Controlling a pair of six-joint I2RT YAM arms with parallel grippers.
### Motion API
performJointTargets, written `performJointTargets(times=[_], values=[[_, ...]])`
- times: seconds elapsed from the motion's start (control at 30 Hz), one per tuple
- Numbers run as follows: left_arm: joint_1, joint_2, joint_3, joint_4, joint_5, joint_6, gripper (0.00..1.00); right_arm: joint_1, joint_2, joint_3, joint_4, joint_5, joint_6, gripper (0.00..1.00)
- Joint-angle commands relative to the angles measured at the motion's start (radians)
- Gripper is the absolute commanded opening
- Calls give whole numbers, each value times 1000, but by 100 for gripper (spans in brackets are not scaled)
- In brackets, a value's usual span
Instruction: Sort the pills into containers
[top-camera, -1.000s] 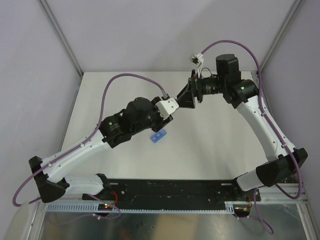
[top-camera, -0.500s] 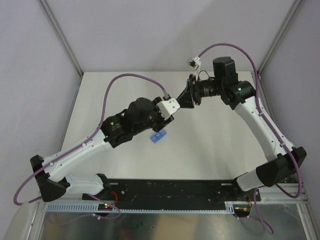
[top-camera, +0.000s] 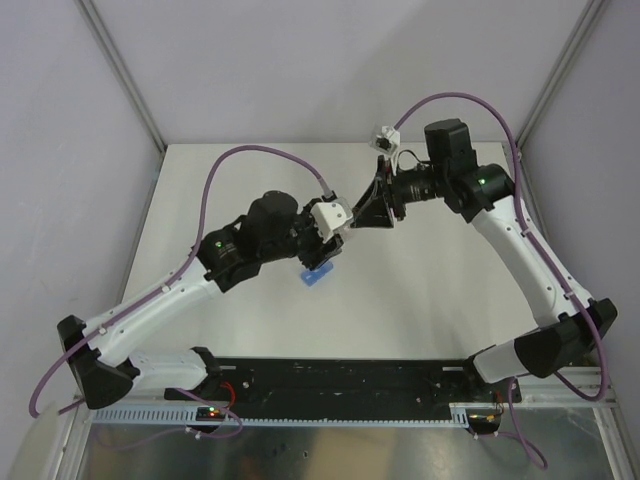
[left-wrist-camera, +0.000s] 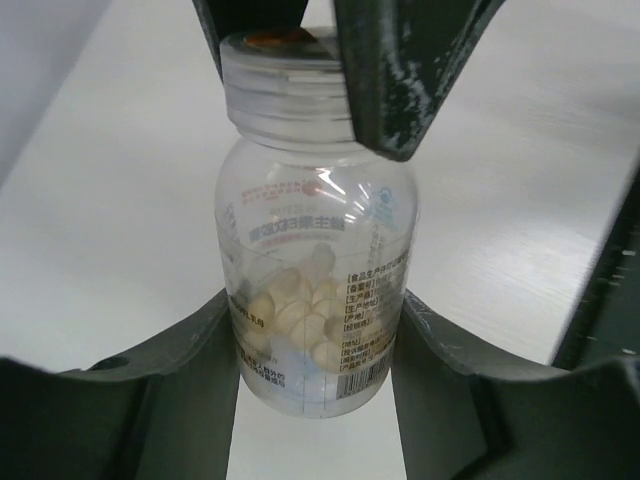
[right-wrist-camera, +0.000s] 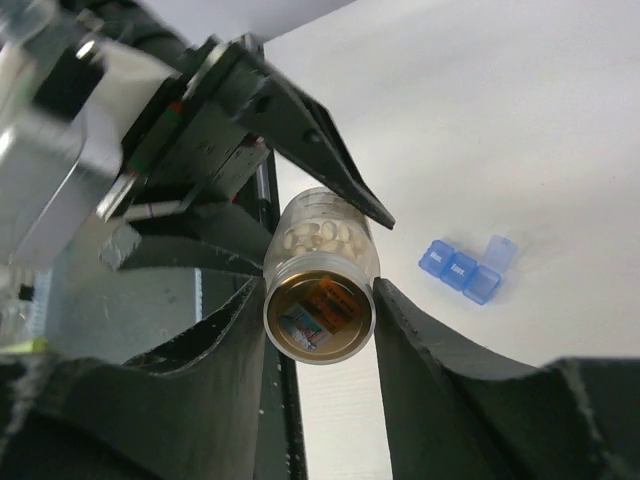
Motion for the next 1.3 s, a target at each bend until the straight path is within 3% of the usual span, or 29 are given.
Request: performJointTargets(times=[0.0, 0.13, 0.27, 0.87, 1.27], values=[[73, -67, -14, 10, 430, -41, 0, 17, -88, 39, -99, -32, -272, 3], [88, -68, -30, -33, 754, -46, 0, 35, -136, 36, -147, -11, -457, 1], [88, -58, -50, -48, 883, -55, 0, 51, -165, 38, -182, 21, -560, 0], [88, -54, -58, -52, 919, -46, 0, 46, -199, 42, -217, 83, -647, 0], [90, -65, -46, -53, 833, -30, 0, 31, -197, 25, -136, 106, -543, 0]])
